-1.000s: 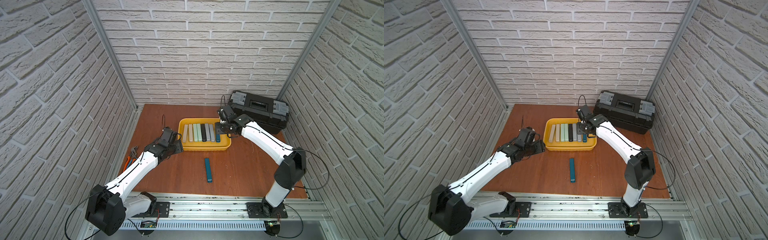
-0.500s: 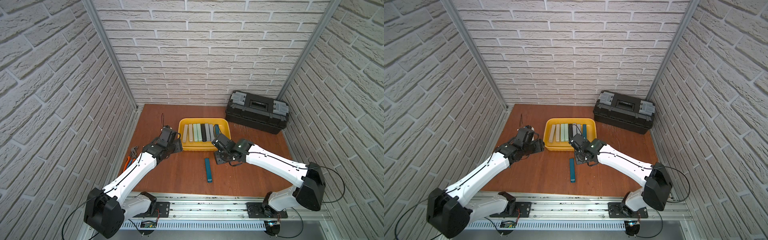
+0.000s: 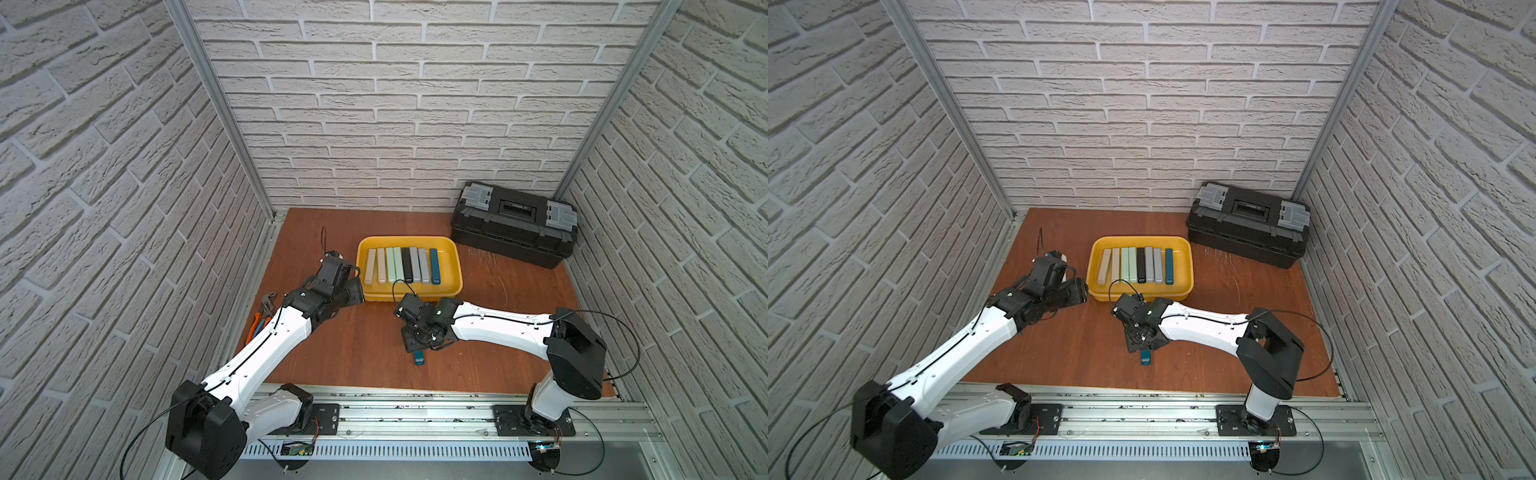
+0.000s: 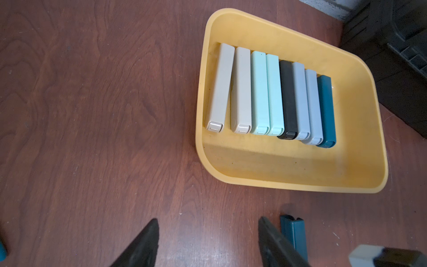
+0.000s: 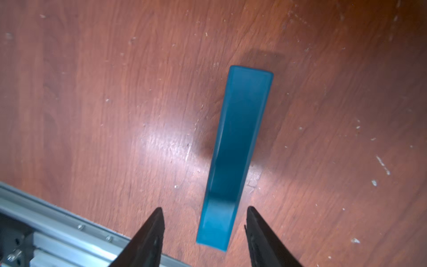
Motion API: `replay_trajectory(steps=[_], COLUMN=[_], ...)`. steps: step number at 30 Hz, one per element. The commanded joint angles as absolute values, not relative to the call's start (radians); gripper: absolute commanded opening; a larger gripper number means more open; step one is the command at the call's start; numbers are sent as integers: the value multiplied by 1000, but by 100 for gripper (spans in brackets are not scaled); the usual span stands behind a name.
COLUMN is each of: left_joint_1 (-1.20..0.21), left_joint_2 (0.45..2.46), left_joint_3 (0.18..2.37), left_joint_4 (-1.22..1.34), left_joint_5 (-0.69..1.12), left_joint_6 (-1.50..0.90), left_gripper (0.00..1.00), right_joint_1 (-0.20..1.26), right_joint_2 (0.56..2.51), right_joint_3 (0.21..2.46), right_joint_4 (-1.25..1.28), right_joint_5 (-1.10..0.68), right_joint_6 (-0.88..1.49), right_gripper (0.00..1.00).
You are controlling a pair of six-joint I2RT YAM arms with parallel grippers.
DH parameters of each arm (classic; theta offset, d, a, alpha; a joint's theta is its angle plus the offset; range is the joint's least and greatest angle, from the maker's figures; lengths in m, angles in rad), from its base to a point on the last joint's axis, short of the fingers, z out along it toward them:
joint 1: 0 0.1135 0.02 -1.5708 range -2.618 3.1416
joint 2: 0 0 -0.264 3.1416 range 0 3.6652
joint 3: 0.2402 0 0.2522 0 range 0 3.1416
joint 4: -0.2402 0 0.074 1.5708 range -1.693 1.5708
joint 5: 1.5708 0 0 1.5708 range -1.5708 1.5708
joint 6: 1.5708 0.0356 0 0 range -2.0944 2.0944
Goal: Put the pruning pliers into the storage box
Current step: Pick up the pruning pliers from the center of the board.
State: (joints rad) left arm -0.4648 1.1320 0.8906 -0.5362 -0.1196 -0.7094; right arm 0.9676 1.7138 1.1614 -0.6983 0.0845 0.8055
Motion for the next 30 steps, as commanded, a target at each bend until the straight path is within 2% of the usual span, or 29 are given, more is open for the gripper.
replay_trajectory(steps=[1, 10, 14, 21, 30], left_joint_1=[-455, -454, -455, -454, -455], left_joint_2=[1115, 1114, 1113, 1108, 1115], left_joint_3=[874, 873, 875, 878, 879], left_joint_4=[-537, -535, -537, -540, -537], left_joint_5=[-130, -128, -128, -132, -133], left_joint_6=[-701, -702, -703, -704, -708], left_gripper=[68, 68, 68, 68, 68], right_joint_1=[962, 941, 936, 931, 931], right_joint_2=[1737, 1789, 1815, 1850, 1861], right_joint_3=[1190, 1196, 1203, 1204, 1207], right_joint_4=[-701, -691, -693, -673, -664], right_joint_5=[114, 124, 132, 126, 114], right_joint_6=[806, 804, 808, 796, 792], right_gripper=[58, 56, 50, 45, 28])
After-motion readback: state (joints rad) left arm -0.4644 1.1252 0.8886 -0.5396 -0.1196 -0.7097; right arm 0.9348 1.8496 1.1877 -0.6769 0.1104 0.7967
